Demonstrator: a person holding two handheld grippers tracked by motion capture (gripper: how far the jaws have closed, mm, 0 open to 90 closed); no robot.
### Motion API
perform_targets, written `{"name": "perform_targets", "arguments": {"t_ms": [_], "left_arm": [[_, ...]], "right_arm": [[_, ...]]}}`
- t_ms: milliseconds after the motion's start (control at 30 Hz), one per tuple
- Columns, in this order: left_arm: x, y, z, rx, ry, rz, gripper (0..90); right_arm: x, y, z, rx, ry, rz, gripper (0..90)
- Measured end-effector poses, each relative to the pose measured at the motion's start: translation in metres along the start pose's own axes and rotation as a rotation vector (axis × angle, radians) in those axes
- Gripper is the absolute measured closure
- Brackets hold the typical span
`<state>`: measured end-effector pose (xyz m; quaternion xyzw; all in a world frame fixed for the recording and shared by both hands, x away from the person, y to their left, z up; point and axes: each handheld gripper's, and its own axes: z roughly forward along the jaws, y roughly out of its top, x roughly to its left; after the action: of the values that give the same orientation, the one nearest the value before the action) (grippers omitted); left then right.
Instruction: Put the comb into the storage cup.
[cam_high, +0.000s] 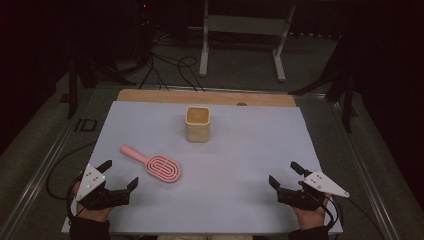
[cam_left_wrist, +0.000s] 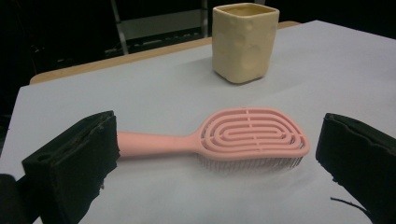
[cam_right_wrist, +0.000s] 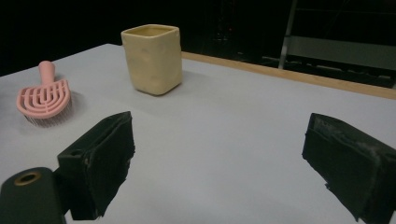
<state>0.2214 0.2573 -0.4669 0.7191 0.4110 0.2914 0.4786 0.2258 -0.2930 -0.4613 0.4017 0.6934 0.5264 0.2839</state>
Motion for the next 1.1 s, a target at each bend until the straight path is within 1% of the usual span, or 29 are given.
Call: {"name": "perform_targets", "arguments": {"t_ms": [233,300,333,433,533,600,633,667,700,733,833,933,967,1033,1100], "left_arm": [[-0.002,-0.003,0.003,0.02,0.006,0.002,0.0],[-0.002,-0.004,0.003,0.021,0.01,-0.002,0.0],[-0.002,-0.005,0.003,0.02,0.01,-0.014,0.0],[-0.003,-0.004,0.004,0.027,0.017,-0.007,0.0],[-0.003,-0.002,0.004,0.024,0.021,-0.01,0.0],[-0.002,0.003,0.003,0.021,0.027,-0.014,0.0],[-0.002,0.003,0.003,0.021,0.027,-0.014,0.0],[-0.001,0.007,0.002,0.023,0.027,-0.008,0.0],[-0.001,0.007,0.002,0.023,0.027,-0.008,0.0],[0.0,0.012,0.002,0.03,0.036,0.006,0.0],[0.005,0.019,0.003,0.021,0.045,0.006,0.0],[0.008,0.024,0.005,0.018,0.048,0.011,0.0],[0.01,0.028,0.008,0.022,0.056,0.026,0.0],[0.012,0.032,0.011,0.025,0.06,0.036,0.0],[0.016,0.036,0.015,0.02,0.062,0.034,0.0]], "right_arm": [[0.002,-0.003,0.004,0.014,0.006,0.0,8.9],[0.004,-0.005,0.006,0.023,0.008,-0.001,8.9],[0.004,-0.007,0.007,0.027,0.007,0.004,8.9],[0.005,-0.01,0.01,0.037,0.005,-0.002,8.9],[0.006,-0.012,0.011,0.041,0.006,0.002,8.9],[0.006,-0.012,0.013,0.04,0.008,-0.001,8.9],[0.006,-0.012,0.013,0.04,0.008,-0.001,8.9],[0.005,-0.013,0.014,0.041,0.011,-0.003,8.9],[0.005,-0.013,0.014,0.041,0.011,-0.003,8.9],[0.006,-0.013,0.013,0.037,0.01,0.002,8.9],[0.006,-0.013,0.013,0.03,0.014,0.009,8.9],[0.006,-0.015,0.014,0.029,0.019,0.021,8.9],[0.007,-0.015,0.014,0.033,0.017,0.02,8.9],[0.008,-0.015,0.015,0.031,0.02,0.018,8.9],[0.009,-0.015,0.015,0.027,0.022,0.019,8.9]]}}
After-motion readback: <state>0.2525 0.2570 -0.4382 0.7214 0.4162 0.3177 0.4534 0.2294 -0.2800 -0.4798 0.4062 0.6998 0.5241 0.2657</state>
